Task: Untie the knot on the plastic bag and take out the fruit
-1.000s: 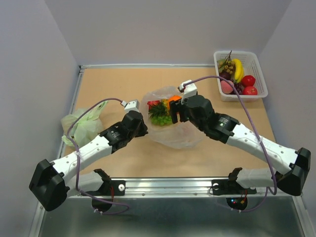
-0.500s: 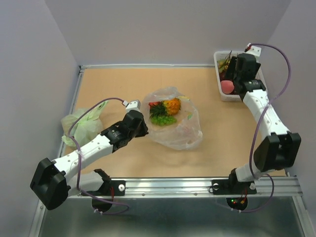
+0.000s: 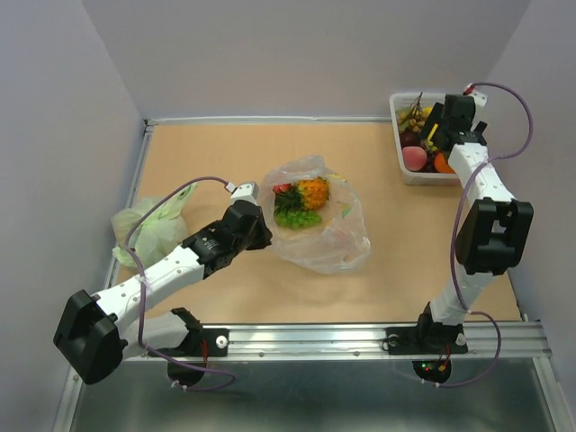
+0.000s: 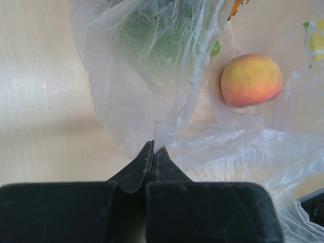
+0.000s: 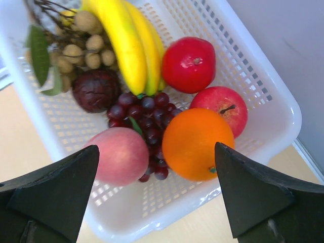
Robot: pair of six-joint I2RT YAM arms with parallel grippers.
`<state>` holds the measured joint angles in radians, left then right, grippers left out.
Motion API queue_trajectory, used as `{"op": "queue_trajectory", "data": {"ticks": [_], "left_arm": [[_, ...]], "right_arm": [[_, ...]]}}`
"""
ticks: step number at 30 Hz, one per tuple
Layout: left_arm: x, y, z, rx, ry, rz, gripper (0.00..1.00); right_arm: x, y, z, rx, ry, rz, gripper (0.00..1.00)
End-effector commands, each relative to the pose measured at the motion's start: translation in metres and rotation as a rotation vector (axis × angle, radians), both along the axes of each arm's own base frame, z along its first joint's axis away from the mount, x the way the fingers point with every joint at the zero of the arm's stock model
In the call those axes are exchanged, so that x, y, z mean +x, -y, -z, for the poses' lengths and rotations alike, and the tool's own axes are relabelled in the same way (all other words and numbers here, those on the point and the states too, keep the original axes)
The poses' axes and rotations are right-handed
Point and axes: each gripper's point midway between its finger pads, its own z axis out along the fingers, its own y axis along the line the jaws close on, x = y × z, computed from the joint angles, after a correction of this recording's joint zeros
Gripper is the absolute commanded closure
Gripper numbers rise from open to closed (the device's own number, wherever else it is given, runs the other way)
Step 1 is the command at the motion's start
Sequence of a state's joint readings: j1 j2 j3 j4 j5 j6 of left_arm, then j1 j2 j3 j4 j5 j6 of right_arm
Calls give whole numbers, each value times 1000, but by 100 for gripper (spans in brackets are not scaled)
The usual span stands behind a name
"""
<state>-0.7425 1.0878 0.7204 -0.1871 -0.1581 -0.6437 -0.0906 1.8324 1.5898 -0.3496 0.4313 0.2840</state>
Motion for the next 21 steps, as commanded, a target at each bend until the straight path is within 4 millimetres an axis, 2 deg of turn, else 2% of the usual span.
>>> {"op": "queue_trajectory", "data": {"ticks": [1,2,3,4,5,6,7,8,9,10,11,12,13,14,17,18,20,21], "left_arm": [[11,10,-29,-54,82,21,100],[11,10,-30,-53,84,21,100],[13,9,-31,-49,89,13,100],[14,9,-32,-48,94,8,100],[16,8,-33,-46,98,-2,100],[17,7,-34,-46,103,-7,100],[18,8,-35,-48,105,-10,100],[20,7,-36,-50,109,-20,100],[20,7,-37,-53,112,-24,100],[20,7,-37,-54,113,-28,100],[21,6,-38,-59,116,-33,100],[22,5,-38,-56,121,-44,100],[23,5,-38,-56,121,-45,100],[23,5,-37,-55,120,-45,100],[24,6,-34,-44,111,-42,100],[24,8,-34,-46,107,-36,100],[25,10,-32,-42,98,-31,100],[25,11,-32,-46,97,-31,100]], "right_arm": [[-1,-28,-88,30,204,-135,0],[-5,-37,-92,38,208,-175,0],[-15,-62,-98,52,215,-265,0],[-20,-77,-101,56,218,-322,0],[-35,-109,-107,51,222,-416,0],[-36,-128,-107,57,220,-457,0],[-52,-147,-114,38,231,-523,0],[-66,-184,-116,40,233,-613,2],[-77,-204,-119,48,239,-665,2],[-90,-222,-110,59,222,-717,4],[-109,-238,-124,67,257,-768,6],[-128,-270,-116,88,239,-857,7],[-142,-286,-125,100,256,-909,8],[-168,-315,-121,117,245,-1008,8],[-210,-349,-113,119,213,-1143,9],[-230,-370,-110,126,202,-1216,9],[-257,-393,-101,127,167,-1298,9],[-261,-399,-94,134,145,-1309,9]]}}
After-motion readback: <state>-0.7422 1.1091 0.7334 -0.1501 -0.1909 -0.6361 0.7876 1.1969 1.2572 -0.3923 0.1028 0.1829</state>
